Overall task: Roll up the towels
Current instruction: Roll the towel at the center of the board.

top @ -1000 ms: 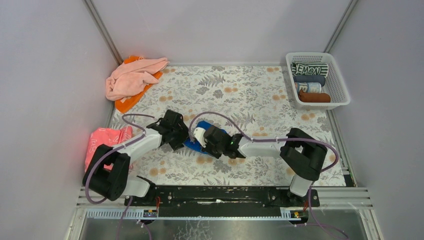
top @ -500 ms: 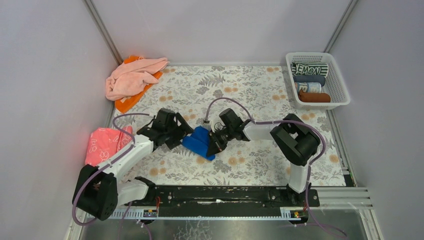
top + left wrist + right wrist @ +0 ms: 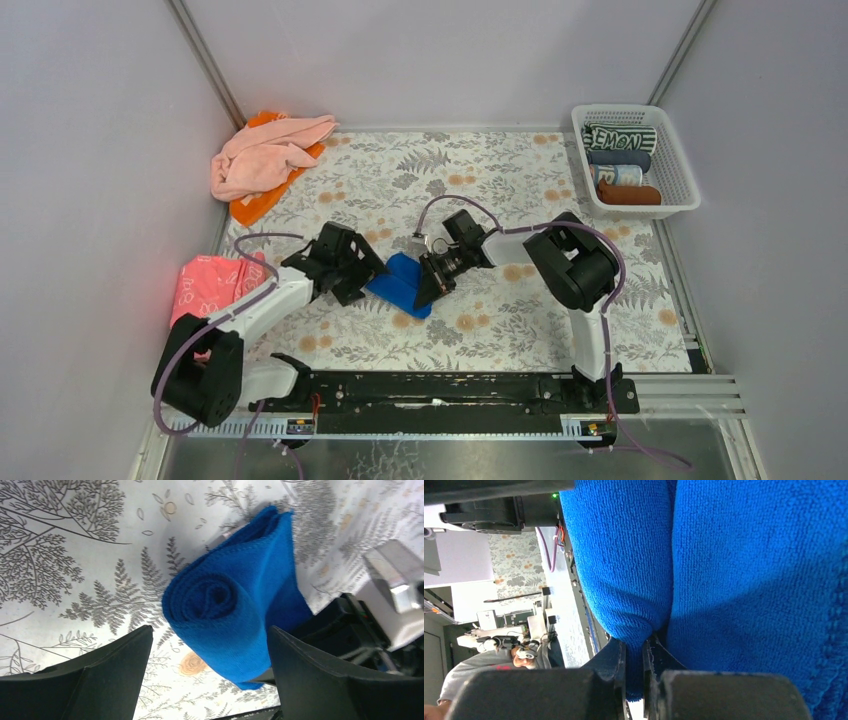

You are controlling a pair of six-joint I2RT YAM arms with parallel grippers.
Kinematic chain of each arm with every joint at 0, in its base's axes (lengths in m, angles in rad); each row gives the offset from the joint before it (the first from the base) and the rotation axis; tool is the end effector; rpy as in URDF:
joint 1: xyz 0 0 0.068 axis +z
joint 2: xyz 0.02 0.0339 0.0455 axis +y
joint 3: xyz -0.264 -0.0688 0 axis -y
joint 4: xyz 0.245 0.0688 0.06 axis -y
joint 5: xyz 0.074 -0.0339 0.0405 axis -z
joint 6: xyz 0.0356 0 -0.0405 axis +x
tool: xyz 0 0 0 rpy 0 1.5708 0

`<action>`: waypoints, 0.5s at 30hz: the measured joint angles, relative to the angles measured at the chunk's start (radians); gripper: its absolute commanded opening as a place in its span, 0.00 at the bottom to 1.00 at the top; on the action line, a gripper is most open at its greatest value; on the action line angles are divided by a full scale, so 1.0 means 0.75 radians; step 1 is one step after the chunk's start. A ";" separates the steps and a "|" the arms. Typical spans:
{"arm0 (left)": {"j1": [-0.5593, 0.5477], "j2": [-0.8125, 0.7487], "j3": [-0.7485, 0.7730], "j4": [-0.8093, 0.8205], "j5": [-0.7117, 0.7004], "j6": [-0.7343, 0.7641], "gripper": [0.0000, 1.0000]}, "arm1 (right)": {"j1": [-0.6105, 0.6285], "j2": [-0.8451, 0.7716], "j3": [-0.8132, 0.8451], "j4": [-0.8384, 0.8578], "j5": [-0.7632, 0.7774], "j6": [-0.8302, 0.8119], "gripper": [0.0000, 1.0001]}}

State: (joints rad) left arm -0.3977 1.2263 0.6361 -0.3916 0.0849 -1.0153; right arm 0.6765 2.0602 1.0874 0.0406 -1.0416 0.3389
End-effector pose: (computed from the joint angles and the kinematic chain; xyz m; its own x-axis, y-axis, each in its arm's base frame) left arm 0.2096 -0.0913 0.1845 -0.7691 -0.5952 -0.2331 -0.4249 0.7484 -0.5092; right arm 0.2821 0.2659 0.1040 -0.8289 -0.4503 -0.3317 -0.4683 0.2346 0.8518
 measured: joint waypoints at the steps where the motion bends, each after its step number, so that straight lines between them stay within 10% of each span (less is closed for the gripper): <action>1: 0.000 0.019 -0.006 0.007 -0.003 0.000 0.82 | -0.001 0.004 0.006 -0.008 -0.002 0.004 0.00; 10: 0.000 0.187 -0.021 0.105 -0.018 0.006 0.58 | -0.001 -0.005 0.027 -0.064 0.032 0.011 0.16; 15: -0.003 0.225 -0.015 0.154 -0.017 0.017 0.50 | 0.006 -0.100 0.009 -0.107 0.158 -0.032 0.45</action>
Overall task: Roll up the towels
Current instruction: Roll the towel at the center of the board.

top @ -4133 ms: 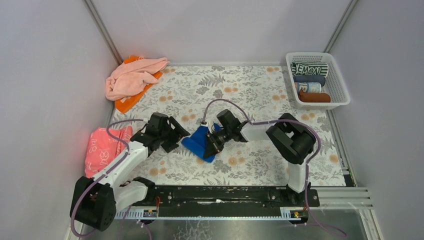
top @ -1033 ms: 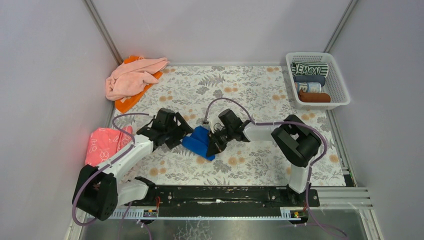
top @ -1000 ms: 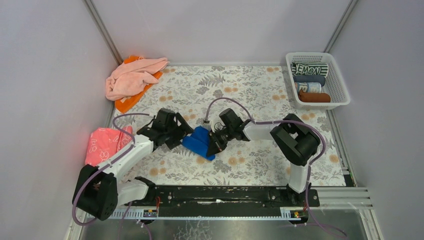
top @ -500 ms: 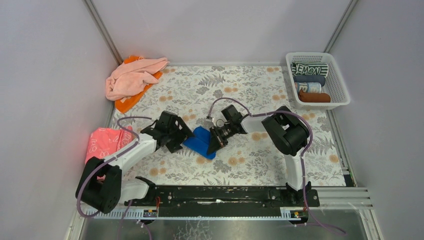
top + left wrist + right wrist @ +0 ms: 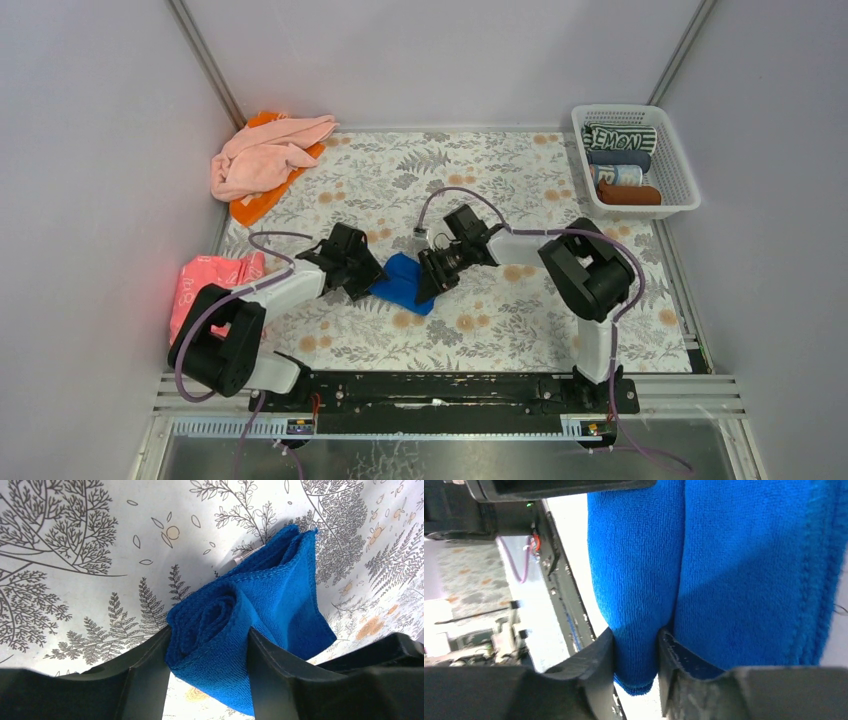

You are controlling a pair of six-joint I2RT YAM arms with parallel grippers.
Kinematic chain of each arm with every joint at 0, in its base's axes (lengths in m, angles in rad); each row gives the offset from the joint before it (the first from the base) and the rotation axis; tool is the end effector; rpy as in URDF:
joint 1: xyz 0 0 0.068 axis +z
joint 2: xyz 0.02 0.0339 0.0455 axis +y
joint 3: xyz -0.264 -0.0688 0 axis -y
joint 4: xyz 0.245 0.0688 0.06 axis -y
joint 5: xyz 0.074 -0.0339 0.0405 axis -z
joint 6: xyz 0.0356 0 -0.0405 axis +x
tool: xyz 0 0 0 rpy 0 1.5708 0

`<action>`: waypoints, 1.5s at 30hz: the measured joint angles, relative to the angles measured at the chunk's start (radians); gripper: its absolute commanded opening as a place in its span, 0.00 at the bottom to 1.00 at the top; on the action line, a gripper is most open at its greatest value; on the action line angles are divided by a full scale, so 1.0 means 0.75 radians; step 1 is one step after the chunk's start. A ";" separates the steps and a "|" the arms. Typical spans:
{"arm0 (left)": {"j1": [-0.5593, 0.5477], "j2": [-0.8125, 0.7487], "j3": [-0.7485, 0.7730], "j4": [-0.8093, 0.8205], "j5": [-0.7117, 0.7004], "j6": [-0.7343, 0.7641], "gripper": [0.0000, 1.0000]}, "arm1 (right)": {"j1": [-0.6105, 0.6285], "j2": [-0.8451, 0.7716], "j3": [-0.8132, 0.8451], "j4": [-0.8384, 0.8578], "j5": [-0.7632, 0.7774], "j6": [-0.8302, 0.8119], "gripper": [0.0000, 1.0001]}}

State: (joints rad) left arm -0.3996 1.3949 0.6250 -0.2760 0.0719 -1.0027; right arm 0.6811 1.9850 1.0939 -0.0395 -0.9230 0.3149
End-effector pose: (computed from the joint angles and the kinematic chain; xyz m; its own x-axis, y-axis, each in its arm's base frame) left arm 0.2259 -0.0982 0.1512 -0.7840 -0.5816 -0.2172 -0.4454 0.7706 -0.4559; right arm 0.2804 0.2638 0.1258 -0.8247 -0.4278 -0.3699 -0.5202 0.3170 0.7931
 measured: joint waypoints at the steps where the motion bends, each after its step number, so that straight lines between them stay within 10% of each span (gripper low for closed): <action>1: 0.000 0.002 0.002 0.003 -0.001 0.003 0.50 | 0.005 -0.026 -0.007 -0.008 0.036 -0.010 0.49; 17: 0.000 0.036 0.039 -0.017 -0.012 0.049 0.50 | 0.413 -0.608 -0.140 -0.084 1.010 -0.410 0.72; 31: 0.000 0.042 0.055 -0.035 -0.012 0.064 0.51 | 0.674 -0.352 -0.154 0.012 1.495 -0.690 0.72; 45: 0.000 0.066 0.121 -0.098 -0.042 0.102 0.62 | 0.667 -0.249 -0.133 0.049 1.606 -0.729 0.32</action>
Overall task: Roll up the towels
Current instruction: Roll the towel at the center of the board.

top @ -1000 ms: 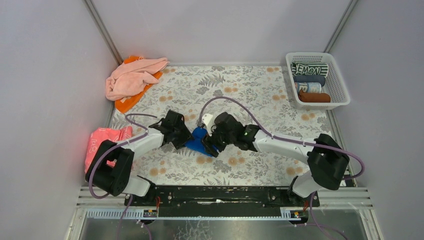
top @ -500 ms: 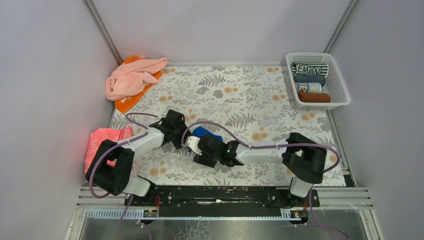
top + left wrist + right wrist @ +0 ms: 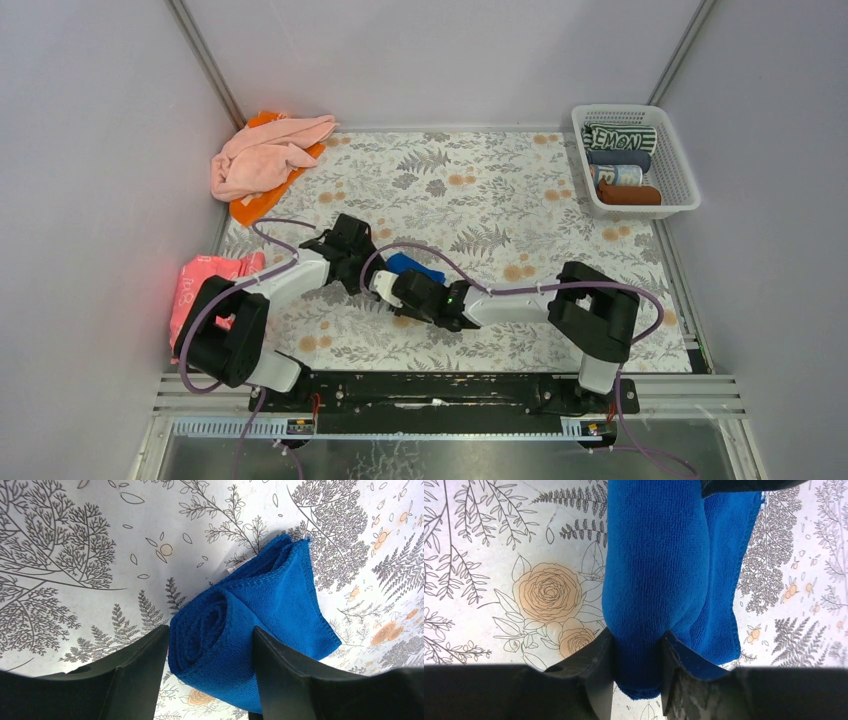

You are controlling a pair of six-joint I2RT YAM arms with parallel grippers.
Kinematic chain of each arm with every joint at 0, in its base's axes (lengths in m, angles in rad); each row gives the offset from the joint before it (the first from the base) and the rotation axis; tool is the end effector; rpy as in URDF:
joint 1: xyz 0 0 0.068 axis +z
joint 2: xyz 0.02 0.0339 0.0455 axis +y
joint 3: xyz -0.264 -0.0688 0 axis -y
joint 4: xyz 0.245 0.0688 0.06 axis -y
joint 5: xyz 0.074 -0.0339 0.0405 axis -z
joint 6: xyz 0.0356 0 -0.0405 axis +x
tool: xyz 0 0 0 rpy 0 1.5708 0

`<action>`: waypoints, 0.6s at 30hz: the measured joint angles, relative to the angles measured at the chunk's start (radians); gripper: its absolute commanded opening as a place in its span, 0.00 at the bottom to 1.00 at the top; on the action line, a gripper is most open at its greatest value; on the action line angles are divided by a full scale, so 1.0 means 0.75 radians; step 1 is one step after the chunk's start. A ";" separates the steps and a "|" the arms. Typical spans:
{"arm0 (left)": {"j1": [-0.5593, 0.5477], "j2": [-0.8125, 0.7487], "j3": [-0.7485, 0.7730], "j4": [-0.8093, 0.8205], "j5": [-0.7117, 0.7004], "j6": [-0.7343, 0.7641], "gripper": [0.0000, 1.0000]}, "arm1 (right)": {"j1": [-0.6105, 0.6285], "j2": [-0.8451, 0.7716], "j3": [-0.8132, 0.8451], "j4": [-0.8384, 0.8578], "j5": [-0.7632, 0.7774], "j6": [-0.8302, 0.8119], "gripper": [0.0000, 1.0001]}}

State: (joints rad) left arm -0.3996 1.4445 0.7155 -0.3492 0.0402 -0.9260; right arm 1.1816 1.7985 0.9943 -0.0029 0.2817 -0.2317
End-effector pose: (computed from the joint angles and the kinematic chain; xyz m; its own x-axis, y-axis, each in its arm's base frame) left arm 0.2401 -0.1030 0.1604 -0.8125 -0.5237 -0.2559 -0.4046 0.8228 -0.3992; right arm 0.1486 0.3363 0.1577 -0.0794 -0.7750 -0.6270 -0.8569 0.3744 -0.3542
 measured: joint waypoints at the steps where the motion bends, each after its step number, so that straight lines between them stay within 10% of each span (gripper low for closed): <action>1: 0.000 0.000 0.009 -0.013 -0.007 0.004 0.64 | -0.011 -0.001 0.006 -0.010 -0.025 0.007 0.30; 18: 0.026 -0.368 0.006 -0.174 -0.110 -0.011 0.85 | -0.464 0.132 0.140 -0.074 -1.280 0.313 0.11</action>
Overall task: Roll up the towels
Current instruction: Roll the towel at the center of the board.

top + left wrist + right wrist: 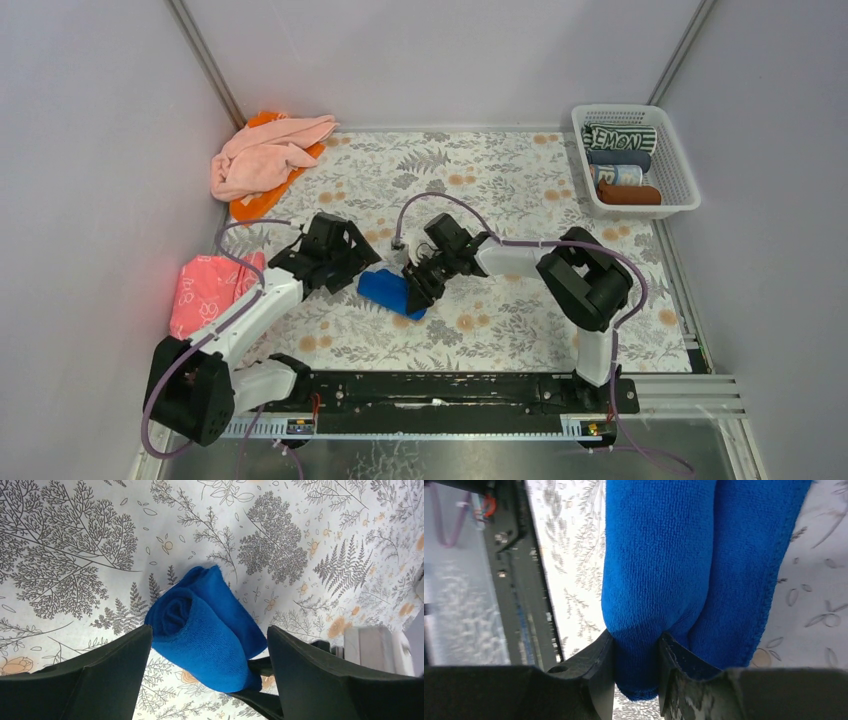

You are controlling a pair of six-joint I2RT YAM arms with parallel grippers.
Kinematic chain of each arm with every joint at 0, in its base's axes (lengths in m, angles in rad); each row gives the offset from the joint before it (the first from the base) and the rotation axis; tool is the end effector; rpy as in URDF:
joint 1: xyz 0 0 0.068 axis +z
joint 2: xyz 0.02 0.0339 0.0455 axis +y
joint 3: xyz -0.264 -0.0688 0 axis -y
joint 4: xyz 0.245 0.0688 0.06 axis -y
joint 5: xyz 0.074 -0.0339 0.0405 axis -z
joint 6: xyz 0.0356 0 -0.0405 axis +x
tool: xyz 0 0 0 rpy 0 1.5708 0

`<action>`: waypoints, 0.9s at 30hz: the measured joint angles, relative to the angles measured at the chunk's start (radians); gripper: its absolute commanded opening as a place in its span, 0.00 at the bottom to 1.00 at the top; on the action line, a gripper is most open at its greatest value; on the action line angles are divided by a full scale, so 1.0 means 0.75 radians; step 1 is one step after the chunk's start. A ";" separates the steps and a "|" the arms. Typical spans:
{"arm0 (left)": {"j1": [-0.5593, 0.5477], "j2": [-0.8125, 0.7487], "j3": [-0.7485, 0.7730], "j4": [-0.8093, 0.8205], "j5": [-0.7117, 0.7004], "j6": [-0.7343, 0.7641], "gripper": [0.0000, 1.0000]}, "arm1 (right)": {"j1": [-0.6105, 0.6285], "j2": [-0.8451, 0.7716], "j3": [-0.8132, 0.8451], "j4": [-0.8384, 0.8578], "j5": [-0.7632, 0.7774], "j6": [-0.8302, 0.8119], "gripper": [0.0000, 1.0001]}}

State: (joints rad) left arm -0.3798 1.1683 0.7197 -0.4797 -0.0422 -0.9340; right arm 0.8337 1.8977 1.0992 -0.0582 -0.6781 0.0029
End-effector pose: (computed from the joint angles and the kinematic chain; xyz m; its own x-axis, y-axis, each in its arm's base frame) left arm 0.2133 -0.0835 0.2165 -0.7211 -0.5771 -0.3834 -0.3915 0.7960 -0.4617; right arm 0.2425 0.3003 0.1530 -0.5104 -0.5589 -0.6536 -0.8513 0.2209 0.4759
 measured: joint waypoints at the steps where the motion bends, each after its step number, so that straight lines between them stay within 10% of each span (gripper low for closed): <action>1: 0.000 -0.019 -0.008 0.000 0.002 -0.005 0.85 | -0.017 0.021 0.006 0.004 -0.069 0.030 0.11; 19: -0.060 0.082 -0.139 0.053 0.087 -0.109 0.82 | -0.183 0.259 0.017 0.107 -0.610 0.461 0.12; 27: -0.082 0.209 -0.152 0.157 0.081 -0.121 0.62 | -0.187 0.260 0.022 0.096 -0.596 0.499 0.21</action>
State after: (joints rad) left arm -0.4416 1.3251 0.6060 -0.3622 0.0185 -1.0245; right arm 0.6937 2.0930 1.1156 0.0139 -1.1248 0.3775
